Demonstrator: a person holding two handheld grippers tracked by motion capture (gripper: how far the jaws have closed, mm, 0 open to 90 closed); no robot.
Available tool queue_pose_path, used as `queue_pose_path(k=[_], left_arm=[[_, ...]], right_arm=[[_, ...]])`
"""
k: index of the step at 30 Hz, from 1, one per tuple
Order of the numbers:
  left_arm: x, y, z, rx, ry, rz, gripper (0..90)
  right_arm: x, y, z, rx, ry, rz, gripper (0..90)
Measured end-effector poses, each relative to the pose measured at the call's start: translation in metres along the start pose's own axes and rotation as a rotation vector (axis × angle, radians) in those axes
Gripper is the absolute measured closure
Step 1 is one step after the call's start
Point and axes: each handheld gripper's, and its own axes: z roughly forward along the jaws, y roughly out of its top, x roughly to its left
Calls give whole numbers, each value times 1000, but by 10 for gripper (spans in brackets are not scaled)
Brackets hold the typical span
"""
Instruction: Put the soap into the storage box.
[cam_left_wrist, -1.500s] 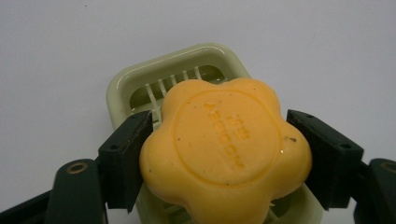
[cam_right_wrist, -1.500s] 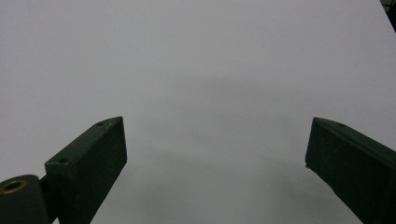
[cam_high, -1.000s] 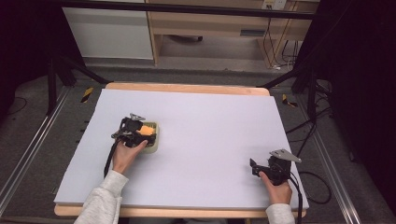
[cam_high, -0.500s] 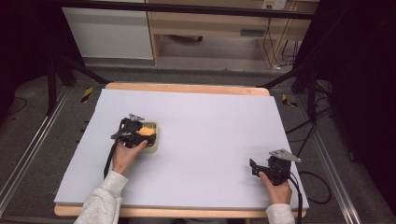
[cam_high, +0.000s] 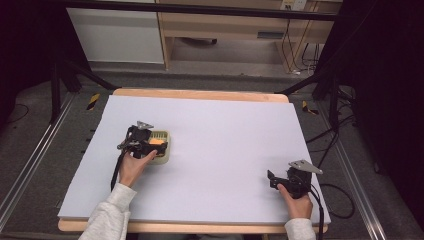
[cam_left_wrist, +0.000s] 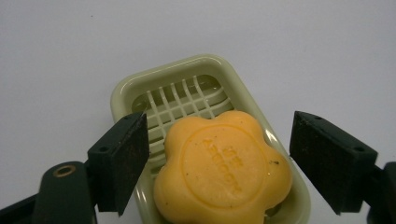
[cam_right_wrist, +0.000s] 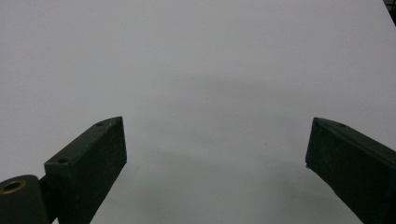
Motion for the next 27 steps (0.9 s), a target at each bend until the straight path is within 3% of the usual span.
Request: queue_pose_path(k=[8,17,21,27], left_arm=[[3,-5,-19,-35,10,12,174],[15,-23,-40,-85,36,-14,185],[17,-32,-47,-125,52,8,185],[25,-46,-60,-163,62,-11,189]], right_arm=[[0,0,-1,-4,-1,4,57],[-3,-1,-3,-11,-10,14,57],[-5,-1,-5,-12,-21,11,56],[-6,-1,-6,-13,-30,1,57]])
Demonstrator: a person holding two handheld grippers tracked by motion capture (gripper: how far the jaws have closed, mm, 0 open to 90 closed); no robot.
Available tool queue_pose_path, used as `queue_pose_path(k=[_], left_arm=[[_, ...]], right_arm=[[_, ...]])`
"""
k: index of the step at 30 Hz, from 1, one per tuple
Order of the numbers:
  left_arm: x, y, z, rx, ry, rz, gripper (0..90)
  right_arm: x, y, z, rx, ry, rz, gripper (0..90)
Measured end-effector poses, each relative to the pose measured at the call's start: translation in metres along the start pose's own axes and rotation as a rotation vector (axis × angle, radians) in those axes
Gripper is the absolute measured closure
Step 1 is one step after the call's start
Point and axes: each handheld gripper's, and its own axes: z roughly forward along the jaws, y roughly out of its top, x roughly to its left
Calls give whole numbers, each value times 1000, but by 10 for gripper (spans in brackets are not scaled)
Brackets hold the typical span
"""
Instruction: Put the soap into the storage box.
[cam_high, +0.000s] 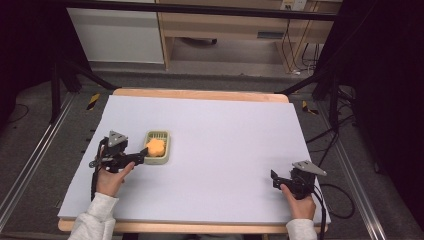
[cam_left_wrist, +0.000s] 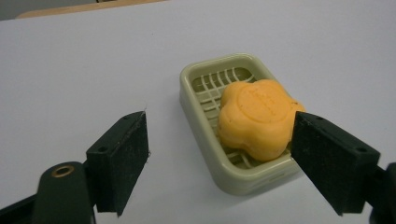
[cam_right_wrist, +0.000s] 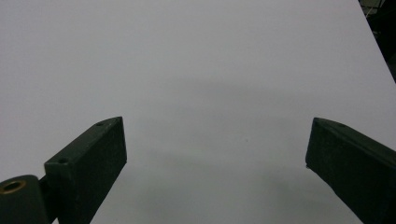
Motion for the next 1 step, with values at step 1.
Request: queue_pose_path(k=[1], left_arm=[[2,-4,-2,4,1,-1,190]], right_arm=[[0,0,0,0,3,6,57]])
